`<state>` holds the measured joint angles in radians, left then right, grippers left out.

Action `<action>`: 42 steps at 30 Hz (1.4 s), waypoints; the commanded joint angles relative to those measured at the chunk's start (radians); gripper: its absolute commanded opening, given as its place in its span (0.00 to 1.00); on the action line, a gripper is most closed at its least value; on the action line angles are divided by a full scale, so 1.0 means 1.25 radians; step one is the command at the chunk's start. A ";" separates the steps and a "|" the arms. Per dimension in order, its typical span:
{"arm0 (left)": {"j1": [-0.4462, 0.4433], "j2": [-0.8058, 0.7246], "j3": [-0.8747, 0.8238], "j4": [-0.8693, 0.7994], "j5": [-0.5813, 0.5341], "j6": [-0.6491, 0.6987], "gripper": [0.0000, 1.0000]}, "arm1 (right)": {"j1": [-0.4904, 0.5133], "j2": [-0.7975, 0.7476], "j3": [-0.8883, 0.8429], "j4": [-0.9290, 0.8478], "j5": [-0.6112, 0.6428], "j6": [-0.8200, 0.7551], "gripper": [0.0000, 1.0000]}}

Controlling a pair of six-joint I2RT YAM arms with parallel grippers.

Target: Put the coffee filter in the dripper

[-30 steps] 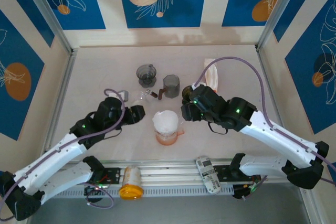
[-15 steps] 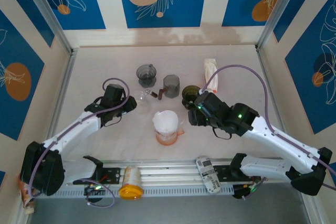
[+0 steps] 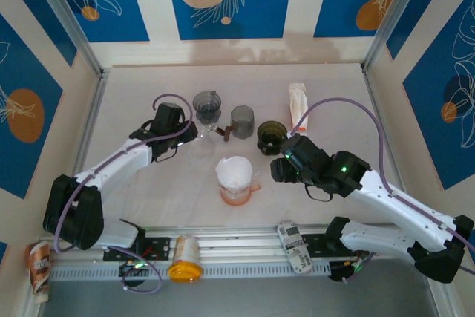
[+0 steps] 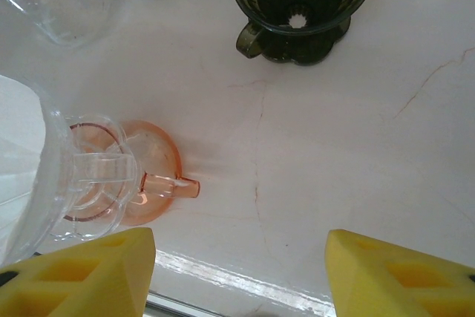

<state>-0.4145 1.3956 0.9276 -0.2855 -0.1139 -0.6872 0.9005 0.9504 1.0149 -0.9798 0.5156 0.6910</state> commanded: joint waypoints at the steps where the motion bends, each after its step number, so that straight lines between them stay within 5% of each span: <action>1: 0.010 0.036 0.050 -0.021 -0.008 0.076 0.53 | -0.007 -0.019 -0.010 0.000 -0.014 0.009 0.62; 29: 0.014 0.080 0.085 -0.093 -0.079 0.082 0.13 | -0.034 -0.044 -0.092 -0.020 -0.072 0.055 0.62; 42: 0.028 -0.054 0.017 -0.128 -0.029 0.048 0.06 | -0.146 0.032 -0.224 0.162 -0.422 0.009 0.60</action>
<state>-0.3901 1.3952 0.9630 -0.4366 -0.1764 -0.6018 0.7254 0.9649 0.7551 -0.8585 0.1448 0.7238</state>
